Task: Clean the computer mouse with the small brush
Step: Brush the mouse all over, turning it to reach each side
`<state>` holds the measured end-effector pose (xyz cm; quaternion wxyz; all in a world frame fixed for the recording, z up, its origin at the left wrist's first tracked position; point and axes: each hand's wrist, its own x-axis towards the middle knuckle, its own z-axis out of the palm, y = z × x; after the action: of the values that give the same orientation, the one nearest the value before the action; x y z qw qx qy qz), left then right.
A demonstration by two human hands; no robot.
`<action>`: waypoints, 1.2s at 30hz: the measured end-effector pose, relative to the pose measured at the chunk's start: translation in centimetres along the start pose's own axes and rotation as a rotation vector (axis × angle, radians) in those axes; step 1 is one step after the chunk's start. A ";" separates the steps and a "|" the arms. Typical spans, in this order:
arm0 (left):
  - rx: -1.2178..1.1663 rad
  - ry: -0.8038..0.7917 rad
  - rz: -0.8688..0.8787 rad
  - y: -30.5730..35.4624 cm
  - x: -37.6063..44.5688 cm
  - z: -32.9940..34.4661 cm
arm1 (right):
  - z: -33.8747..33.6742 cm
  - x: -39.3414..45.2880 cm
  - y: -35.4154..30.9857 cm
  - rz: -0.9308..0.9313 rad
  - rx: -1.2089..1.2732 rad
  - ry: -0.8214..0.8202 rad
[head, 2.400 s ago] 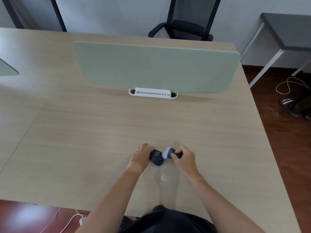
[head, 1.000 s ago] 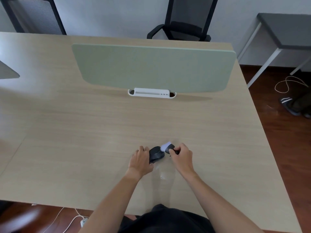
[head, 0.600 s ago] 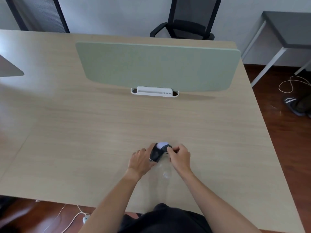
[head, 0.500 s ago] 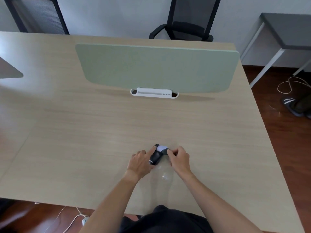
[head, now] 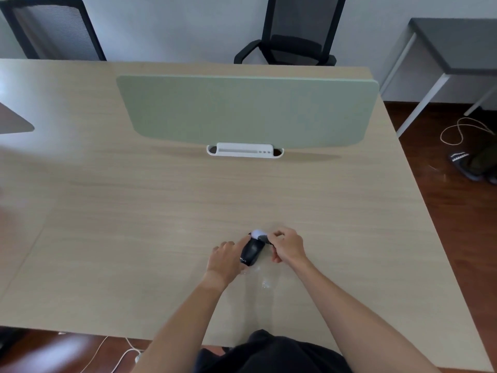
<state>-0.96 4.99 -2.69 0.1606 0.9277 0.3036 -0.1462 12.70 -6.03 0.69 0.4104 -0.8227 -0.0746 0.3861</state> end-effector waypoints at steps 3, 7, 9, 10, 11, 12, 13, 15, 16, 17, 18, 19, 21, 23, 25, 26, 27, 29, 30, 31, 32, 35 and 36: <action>0.009 0.002 0.007 -0.2 0.3 0.0 | -0.6 -0.8 -0.2 0.075 -0.078 -0.098; -0.008 0.018 0.009 -0.1 0.4 0.0 | -1.3 -0.3 -0.2 0.166 0.121 -0.140; -0.024 0.025 0.008 -0.2 0.3 0.0 | -0.9 0.1 -0.2 0.143 0.261 -0.060; -0.032 0.028 0.015 -0.1 0.2 -0.1 | -0.6 0.2 -0.2 0.125 0.296 -0.035; -0.041 0.032 0.022 -0.1 0.2 -0.1 | -0.3 0.2 -0.3 0.108 0.294 -0.023; -0.052 0.034 0.027 -0.1 0.2 -0.1 | 0.0 0.2 -0.3 0.089 0.255 -0.014; -0.063 0.034 0.026 0.0 0.3 -0.2 | 0.3 0.1 -0.3 0.063 0.191 -0.003; -0.060 0.025 0.012 -0.1 0.4 -0.2 | 0.7 -0.3 -0.1 0.001 0.038 0.010; -0.053 0.020 0.004 -0.1 0.6 -0.2 | 0.8 -0.6 0.0 -0.023 -0.033 0.005; -0.052 0.016 -0.002 0.0 0.6 -0.2 | 0.8 -0.8 0.0 -0.036 -0.098 -0.012; -0.057 0.014 -0.007 0.0 0.7 -0.2 | 0.6 -1.1 0.0 -0.041 -0.147 -0.042; -0.070 0.014 -0.013 0.0 0.8 -0.3 | 0.4 -1.2 -0.2 -0.033 -0.173 -0.079; -0.091 0.024 -0.019 0.0 0.7 -0.6 | -0.1 -1.1 -0.5 -0.012 -0.160 -0.119; -0.056 0.049 -0.015 -0.1 0.6 -0.7 | -0.2 -0.7 -0.6 -0.011 -0.100 -0.065; -0.027 0.068 -0.007 -0.1 0.5 -0.5 | 0.1 -0.7 -0.5 -0.034 -0.045 0.037; -0.030 0.063 -0.003 0.0 0.5 -0.4 | 0.4 -1.0 -0.3 -0.047 -0.045 0.063; -0.032 0.051 0.001 0.1 0.6 -0.3 | 0.7 -1.4 0.2 -0.053 -0.065 0.057; -0.028 0.032 0.004 0.3 0.7 0.0 | 1.5 -2.3 1.3 -0.033 -0.107 -0.023; -0.027 0.025 0.004 0.3 0.7 0.1 | 1.7 -2.8 1.9 -0.009 -0.108 -0.085; -0.026 0.021 0.005 0.4 0.8 0.1 | 1.9 -3.1 2.4 0.018 -0.095 -0.140; -0.031 0.016 0.006 0.4 0.8 0.1 | 1.8 -3.4 2.8 0.037 -0.065 -0.168; -0.102 0.005 -0.003 0.5 0.8 -0.2 | 0.8 -3.2 3.1 -0.014 0.001 -0.025; -0.114 0.000 -0.006 0.4 0.8 -0.4 | 0.4 -2.9 2.9 -0.056 0.003 0.056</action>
<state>0.01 5.26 -2.58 0.2127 0.9162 0.3141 -0.1290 9.91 -8.94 0.06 0.4241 -0.8302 -0.0856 0.3517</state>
